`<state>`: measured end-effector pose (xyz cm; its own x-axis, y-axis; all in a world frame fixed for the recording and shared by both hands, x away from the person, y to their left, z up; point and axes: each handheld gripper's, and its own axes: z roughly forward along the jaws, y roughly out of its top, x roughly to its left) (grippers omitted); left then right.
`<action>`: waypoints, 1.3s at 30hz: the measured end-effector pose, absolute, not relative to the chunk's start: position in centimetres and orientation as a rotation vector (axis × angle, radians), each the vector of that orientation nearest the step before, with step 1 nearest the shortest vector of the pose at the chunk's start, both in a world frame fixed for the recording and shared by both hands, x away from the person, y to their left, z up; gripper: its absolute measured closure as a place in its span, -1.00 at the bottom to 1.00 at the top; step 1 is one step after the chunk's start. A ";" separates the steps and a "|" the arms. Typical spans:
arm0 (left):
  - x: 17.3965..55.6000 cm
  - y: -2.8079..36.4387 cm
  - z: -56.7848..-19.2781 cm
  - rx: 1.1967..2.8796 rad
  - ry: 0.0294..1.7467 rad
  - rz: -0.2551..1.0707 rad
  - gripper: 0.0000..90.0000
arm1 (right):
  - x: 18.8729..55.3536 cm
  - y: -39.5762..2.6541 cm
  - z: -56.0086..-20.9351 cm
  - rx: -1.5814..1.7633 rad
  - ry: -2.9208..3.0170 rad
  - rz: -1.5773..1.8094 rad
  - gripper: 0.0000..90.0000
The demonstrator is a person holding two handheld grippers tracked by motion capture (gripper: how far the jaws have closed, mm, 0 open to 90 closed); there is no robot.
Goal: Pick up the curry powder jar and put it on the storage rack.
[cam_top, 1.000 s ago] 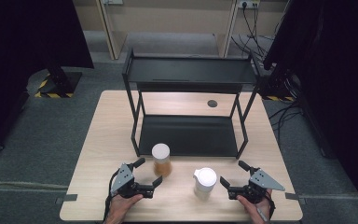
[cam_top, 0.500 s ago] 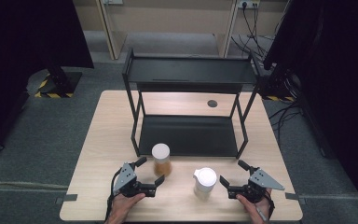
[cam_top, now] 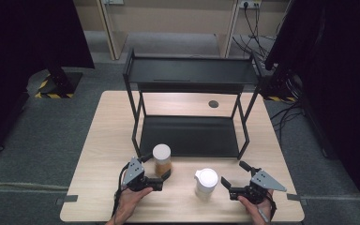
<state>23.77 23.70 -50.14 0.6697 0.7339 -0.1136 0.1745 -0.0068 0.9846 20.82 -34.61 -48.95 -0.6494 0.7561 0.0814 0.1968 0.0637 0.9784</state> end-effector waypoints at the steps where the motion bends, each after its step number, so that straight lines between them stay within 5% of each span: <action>1: 23.9 23.7 -50.1 1.547 0.781 0.522 -0.95 | 20.8 -34.6 -49.0 0.946 1.891 1.620 -0.99; 9: 24.9 23.1 -49.9 1.560 0.799 0.530 -0.72 | 20.9 -34.7 -49.0 0.942 1.894 1.627 -0.99; 15: 25.6 22.8 -49.9 1.582 0.794 0.525 -0.28 | 20.9 -34.7 -49.1 0.942 1.897 1.629 -0.99; 39: 25.0 23.4 -46.4 1.583 0.726 0.526 -0.23 | 20.9 -34.9 -49.2 0.948 1.897 1.645 -0.99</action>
